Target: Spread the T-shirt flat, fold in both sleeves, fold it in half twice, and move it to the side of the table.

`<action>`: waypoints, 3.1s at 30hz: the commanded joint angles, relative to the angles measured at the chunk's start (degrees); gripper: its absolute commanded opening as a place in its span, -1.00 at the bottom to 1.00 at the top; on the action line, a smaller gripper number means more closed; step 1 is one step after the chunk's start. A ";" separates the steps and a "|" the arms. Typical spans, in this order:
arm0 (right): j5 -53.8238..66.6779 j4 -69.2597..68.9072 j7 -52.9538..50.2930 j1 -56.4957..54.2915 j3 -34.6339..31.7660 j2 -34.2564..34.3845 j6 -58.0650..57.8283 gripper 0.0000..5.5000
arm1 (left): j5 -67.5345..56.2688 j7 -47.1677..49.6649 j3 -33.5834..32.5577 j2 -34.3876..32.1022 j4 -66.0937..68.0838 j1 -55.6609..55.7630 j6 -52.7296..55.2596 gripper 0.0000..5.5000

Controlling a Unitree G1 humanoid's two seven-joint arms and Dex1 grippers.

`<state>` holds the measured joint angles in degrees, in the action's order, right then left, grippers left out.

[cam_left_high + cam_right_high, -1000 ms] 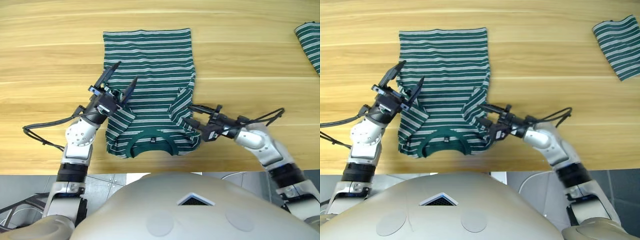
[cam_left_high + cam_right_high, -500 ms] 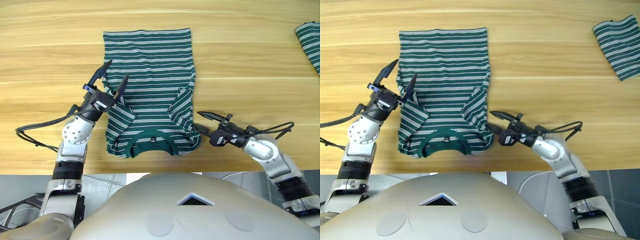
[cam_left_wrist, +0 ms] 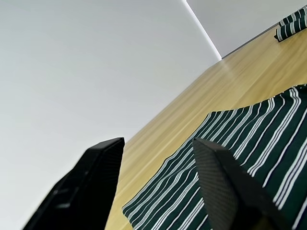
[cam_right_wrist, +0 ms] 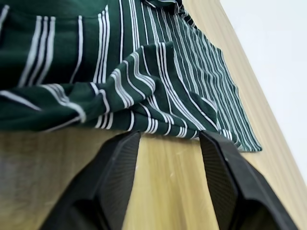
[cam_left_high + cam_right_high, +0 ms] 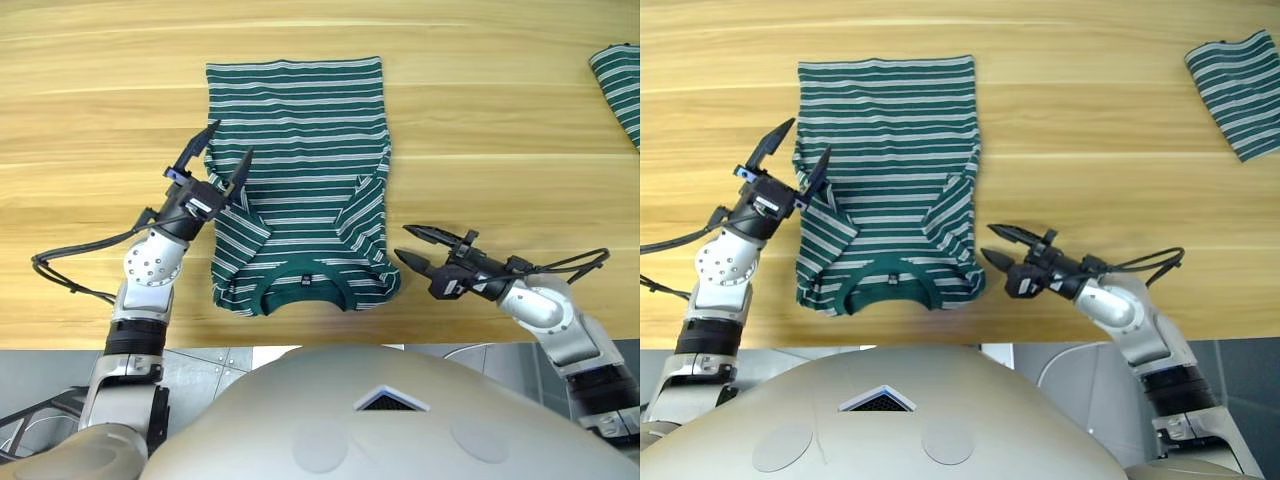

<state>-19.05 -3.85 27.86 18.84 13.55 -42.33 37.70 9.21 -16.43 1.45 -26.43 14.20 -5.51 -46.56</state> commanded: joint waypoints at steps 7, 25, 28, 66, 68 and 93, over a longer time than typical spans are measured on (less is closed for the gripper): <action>-2.71 4.00 2.12 -3.06 4.36 -0.61 2.71 -0.18 | 0.01 -0.05 0.42 -0.25 1.40 1.94 -0.33 -0.03; -8.97 8.23 -6.20 -10.70 -0.40 -0.01 4.30 -0.18 | -0.49 -0.68 1.28 -0.13 4.39 3.72 -1.42 -0.03; -9.57 8.84 -5.88 -11.03 2.49 1.60 4.93 -0.18 | -0.50 -0.73 1.55 -0.05 4.84 4.24 -1.45 -0.03; -5.94 1.67 1.33 -7.59 11.07 -3.36 11.49 -0.18 | -0.91 -1.52 4.47 0.91 11.71 11.68 -2.88 -0.03; -5.64 1.43 2.23 -7.69 11.70 -3.27 11.65 -0.18 | -0.99 -1.67 4.50 0.93 11.96 11.89 -2.91 -0.03; 4.80 -8.95 3.67 3.15 -5.83 -11.43 2.63 -0.18 | -2.13 -18.30 -9.51 -26.77 -15.24 -24.46 4.93 -0.03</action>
<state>-12.72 -11.43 30.29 20.24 9.62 -51.80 41.52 4.66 -32.50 -9.37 -51.60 2.85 -28.38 -43.41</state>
